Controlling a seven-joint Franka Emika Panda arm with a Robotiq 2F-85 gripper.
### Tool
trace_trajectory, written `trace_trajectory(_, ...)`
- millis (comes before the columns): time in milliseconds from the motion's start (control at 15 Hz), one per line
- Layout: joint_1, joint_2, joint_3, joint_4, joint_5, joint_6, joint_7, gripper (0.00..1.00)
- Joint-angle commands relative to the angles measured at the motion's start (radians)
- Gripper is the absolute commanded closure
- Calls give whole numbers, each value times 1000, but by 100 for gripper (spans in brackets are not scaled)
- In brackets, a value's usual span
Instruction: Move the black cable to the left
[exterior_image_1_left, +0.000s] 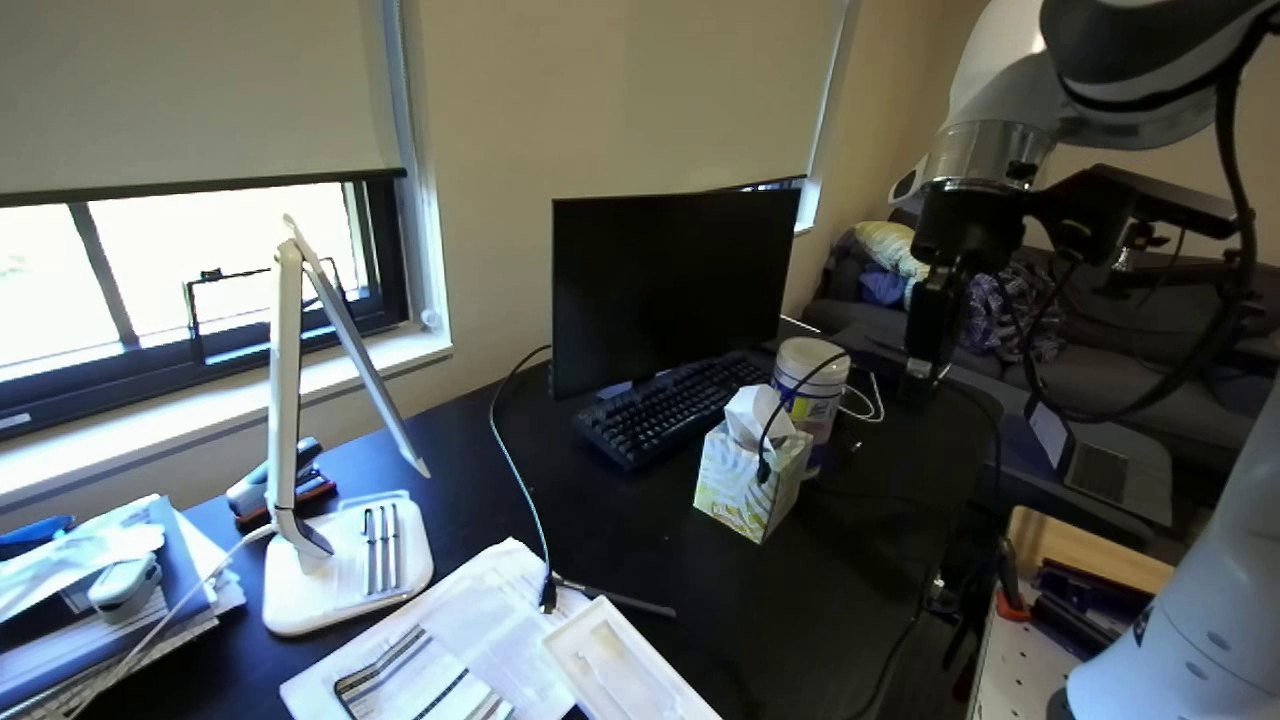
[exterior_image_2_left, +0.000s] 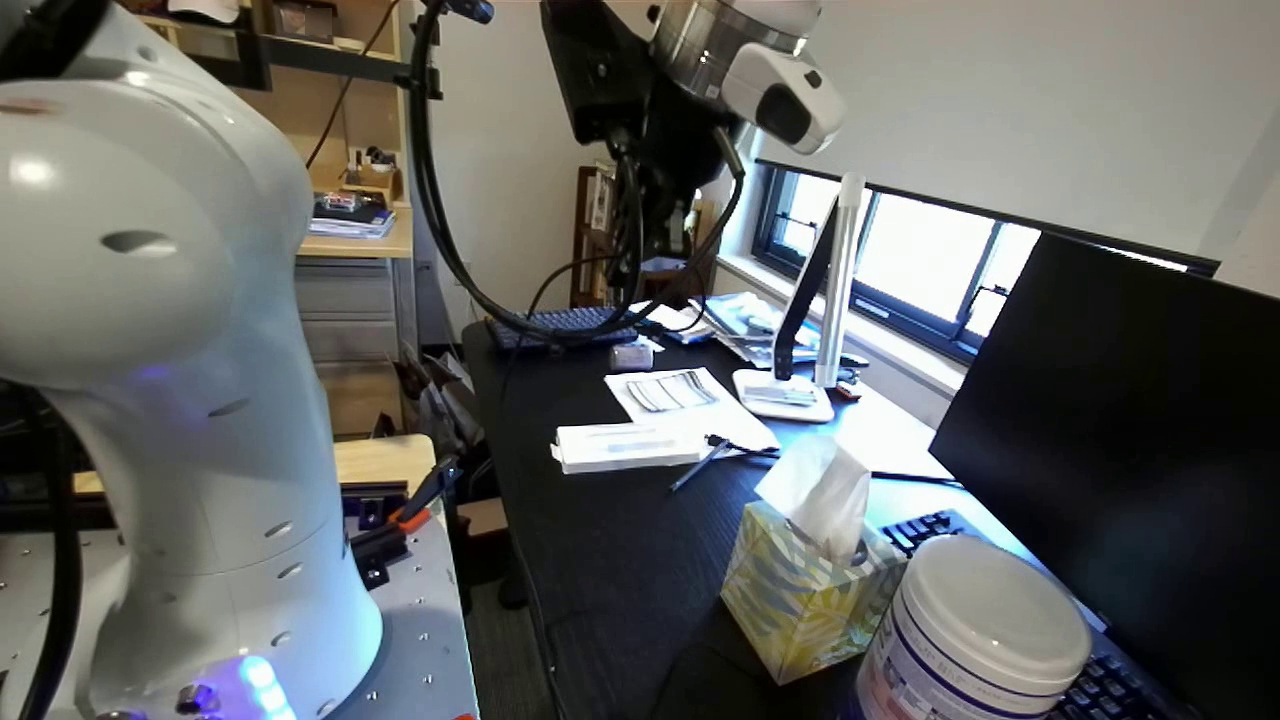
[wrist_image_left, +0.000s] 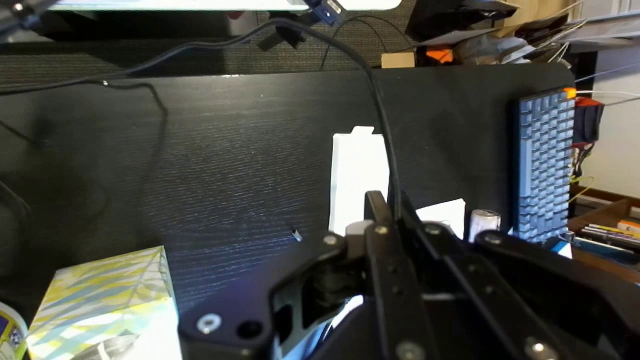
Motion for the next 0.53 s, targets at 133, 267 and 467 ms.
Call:
trace_trajectory(133,3,-6,3,1,-1,-1,2,95)
trace_trajectory(267,3,-6,3,1,-1,-1,2,99)
trace_trajectory(467,92,67,75,20,50,74,-3,99)
